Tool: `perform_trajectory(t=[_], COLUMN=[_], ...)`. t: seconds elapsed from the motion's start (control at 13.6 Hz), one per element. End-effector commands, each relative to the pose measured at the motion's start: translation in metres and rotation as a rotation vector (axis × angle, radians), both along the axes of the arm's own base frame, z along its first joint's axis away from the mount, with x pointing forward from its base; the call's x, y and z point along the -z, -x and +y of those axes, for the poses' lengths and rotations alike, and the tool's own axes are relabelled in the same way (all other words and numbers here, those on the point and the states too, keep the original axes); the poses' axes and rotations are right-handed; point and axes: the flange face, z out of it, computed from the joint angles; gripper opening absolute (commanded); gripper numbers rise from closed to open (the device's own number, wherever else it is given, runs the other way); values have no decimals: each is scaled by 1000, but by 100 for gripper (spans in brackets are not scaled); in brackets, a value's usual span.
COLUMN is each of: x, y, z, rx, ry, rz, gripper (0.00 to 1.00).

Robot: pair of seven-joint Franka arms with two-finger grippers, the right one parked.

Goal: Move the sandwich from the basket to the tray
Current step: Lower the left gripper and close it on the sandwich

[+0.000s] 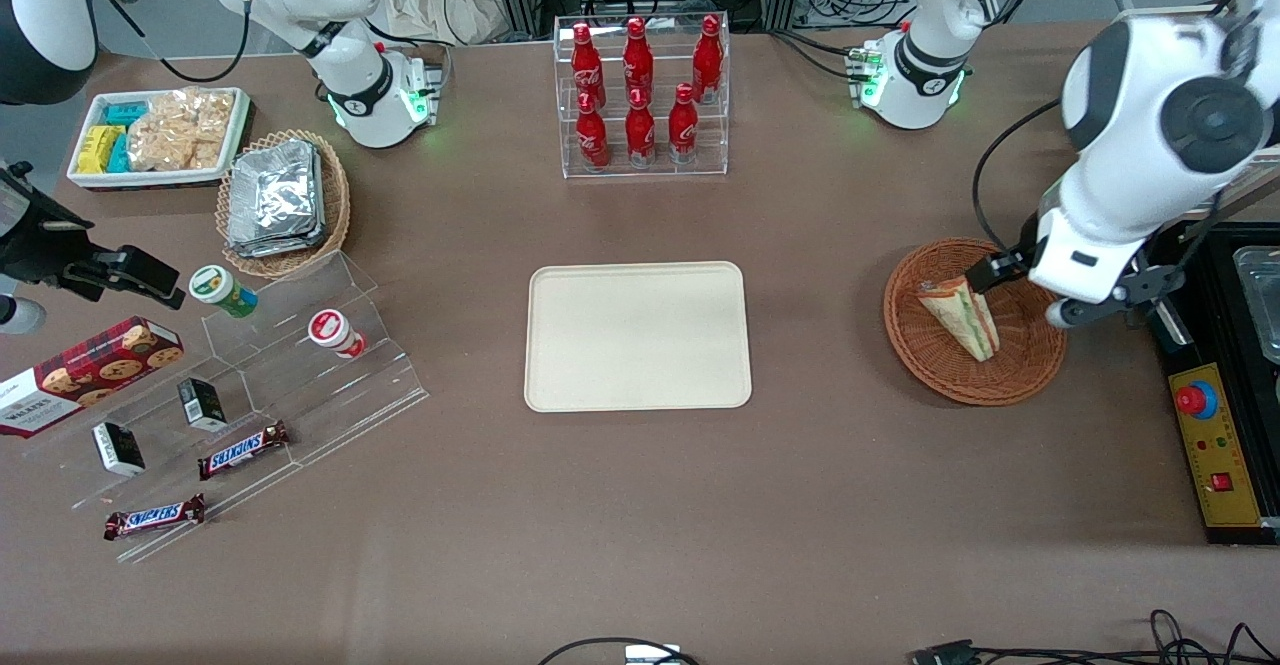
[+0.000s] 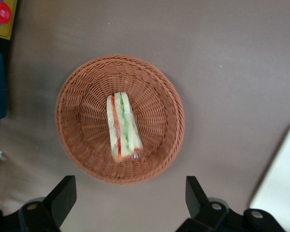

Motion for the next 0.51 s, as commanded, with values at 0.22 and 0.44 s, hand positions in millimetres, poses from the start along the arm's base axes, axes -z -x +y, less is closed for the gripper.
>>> perform_trajectory(t=[0.22,0.44], x=[105,160], y=[47,66], z=[31,39], rx=[-55,-75], ry=[-2,22], rz=[-64,-100], gripper=[100,100])
